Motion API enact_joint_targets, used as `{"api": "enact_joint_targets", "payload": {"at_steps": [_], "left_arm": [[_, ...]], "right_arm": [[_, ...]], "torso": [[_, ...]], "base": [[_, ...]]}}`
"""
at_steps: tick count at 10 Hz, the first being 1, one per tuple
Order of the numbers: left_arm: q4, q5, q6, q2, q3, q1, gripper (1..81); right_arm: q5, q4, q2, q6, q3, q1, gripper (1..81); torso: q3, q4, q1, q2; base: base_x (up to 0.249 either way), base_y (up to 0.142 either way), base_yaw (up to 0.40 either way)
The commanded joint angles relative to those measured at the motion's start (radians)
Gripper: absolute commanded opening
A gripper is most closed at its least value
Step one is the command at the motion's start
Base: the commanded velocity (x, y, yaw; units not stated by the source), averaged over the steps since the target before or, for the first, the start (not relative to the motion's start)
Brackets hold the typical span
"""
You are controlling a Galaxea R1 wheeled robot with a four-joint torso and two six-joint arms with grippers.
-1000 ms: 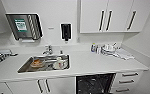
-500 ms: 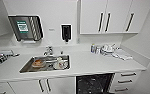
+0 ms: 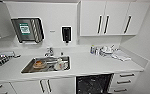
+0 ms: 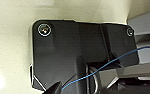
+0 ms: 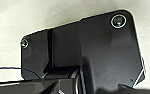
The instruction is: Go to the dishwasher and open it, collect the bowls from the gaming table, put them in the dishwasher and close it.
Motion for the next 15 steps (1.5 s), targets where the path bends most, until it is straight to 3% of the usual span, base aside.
{"api": "enact_joint_targets", "payload": {"at_steps": [1, 3, 4, 7, 11, 12, 13, 15], "left_arm": [[-0.005, 0.062, 0.008, -0.011, 0.007, -0.034, 81.1], [-0.008, 0.062, 0.008, -0.011, 0.007, -0.032, 81.1], [-0.008, 0.062, 0.008, -0.011, 0.007, -0.032, 81.1], [-0.008, 0.062, 0.01, -0.007, 0.007, -0.032, 81.1], [-0.007, 0.062, 0.011, -0.005, 0.004, -0.034, 81.1], [-0.009, 0.064, 0.011, -0.005, 0.003, -0.032, 81.1], [-0.008, 0.065, 0.011, -0.004, 0.003, -0.032, 81.1], [-0.008, 0.065, 0.01, -0.002, 0.003, -0.032, 81.1]], "right_arm": [[-0.053, -0.01, -0.008, -0.004, 0.005, 0.048, 81.1], [-0.053, -0.012, -0.008, -0.004, 0.005, 0.048, 81.1], [-0.053, -0.013, -0.008, -0.004, 0.005, 0.046, 81.1], [-0.052, -0.013, -0.006, -0.004, 0.005, 0.043, 81.1], [-0.044, -0.012, -0.005, -0.004, 0.005, 0.043, 81.1], [-0.044, -0.012, -0.005, -0.004, 0.005, 0.041, 81.1], [-0.044, -0.012, -0.006, -0.007, 0.005, 0.043, 81.1], [-0.044, -0.012, -0.005, -0.008, 0.005, 0.041, 81.1]], "torso": [[0.093, 0.0, -0.061, 0.095], [0.161, 0.0, -0.106, 0.164], [0.098, 0.0, -0.129, 0.199], [0.133, 0.0, -0.187, 0.287], [0.136, 0.0, -0.277, 0.424], [0.136, 0.0, -0.28, 0.46], [0.136, 0.0, -0.252, 0.393], [0.135, 0.0, -0.26, 0.422]], "base": [[0.0, 0.0, 0.0], [0.0, 0.0, 0.0], [0.0, 0.0, 0.0], [0.0, 0.0, 0.0], [0.0, 0.0, 0.0], [0.0, 0.0, 0.0], [0.0, 0.0, 0.0], [0.0, 0.0, 0.0]]}}
